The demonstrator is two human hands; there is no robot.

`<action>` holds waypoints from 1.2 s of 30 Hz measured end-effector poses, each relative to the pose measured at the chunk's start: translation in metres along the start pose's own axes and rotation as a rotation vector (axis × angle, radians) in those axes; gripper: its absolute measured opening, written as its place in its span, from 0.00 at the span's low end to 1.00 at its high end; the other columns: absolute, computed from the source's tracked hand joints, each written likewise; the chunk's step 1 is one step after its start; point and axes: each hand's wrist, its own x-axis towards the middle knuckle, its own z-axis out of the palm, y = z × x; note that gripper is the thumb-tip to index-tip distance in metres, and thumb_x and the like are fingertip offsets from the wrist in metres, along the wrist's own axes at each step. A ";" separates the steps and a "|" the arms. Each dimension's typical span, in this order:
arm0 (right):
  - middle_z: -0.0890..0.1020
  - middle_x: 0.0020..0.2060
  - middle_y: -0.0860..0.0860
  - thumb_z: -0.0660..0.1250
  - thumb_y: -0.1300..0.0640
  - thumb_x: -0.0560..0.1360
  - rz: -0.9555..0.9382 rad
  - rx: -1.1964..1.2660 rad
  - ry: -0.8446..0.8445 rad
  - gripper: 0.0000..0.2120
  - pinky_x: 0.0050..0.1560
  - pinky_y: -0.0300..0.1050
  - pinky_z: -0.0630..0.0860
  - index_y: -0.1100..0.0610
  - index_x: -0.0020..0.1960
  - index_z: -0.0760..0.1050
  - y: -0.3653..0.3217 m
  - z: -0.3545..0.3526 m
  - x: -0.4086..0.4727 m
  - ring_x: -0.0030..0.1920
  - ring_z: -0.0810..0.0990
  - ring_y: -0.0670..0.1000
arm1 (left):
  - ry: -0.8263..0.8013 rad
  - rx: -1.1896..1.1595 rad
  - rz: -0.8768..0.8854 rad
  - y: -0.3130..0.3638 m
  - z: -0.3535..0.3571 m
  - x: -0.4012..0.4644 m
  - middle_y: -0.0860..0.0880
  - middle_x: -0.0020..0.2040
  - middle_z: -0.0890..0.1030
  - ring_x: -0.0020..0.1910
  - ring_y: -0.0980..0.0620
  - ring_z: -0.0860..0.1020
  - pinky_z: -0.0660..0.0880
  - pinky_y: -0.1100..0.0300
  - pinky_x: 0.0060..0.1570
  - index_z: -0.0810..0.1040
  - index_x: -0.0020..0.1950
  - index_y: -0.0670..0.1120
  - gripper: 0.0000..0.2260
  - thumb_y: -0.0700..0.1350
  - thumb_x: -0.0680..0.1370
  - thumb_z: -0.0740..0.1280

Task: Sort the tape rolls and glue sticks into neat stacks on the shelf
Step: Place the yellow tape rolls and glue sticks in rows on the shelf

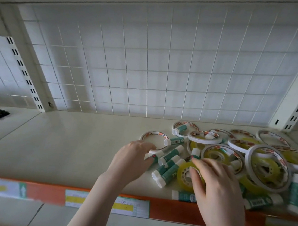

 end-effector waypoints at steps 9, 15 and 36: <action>0.82 0.34 0.51 0.70 0.60 0.70 0.071 -0.078 -0.180 0.04 0.35 0.46 0.78 0.59 0.43 0.81 0.014 0.001 0.037 0.35 0.80 0.53 | -0.141 -0.001 0.055 0.006 0.003 0.018 0.53 0.52 0.80 0.48 0.48 0.77 0.75 0.54 0.49 0.77 0.57 0.58 0.16 0.43 0.74 0.62; 0.78 0.47 0.48 0.57 0.50 0.80 0.136 -0.130 -0.396 0.12 0.39 0.37 0.69 0.54 0.52 0.77 0.010 0.003 0.060 0.44 0.76 0.48 | -0.022 -0.014 0.020 -0.002 0.005 0.014 0.55 0.46 0.77 0.43 0.50 0.76 0.74 0.58 0.44 0.78 0.48 0.54 0.08 0.44 0.72 0.63; 0.73 0.33 0.42 0.67 0.49 0.73 0.362 0.207 -0.517 0.08 0.29 0.36 0.64 0.52 0.47 0.73 0.008 0.016 0.078 0.33 0.71 0.41 | 0.244 -0.098 -0.031 -0.012 0.001 0.006 0.55 0.44 0.78 0.40 0.53 0.77 0.73 0.58 0.42 0.78 0.50 0.53 0.07 0.44 0.74 0.65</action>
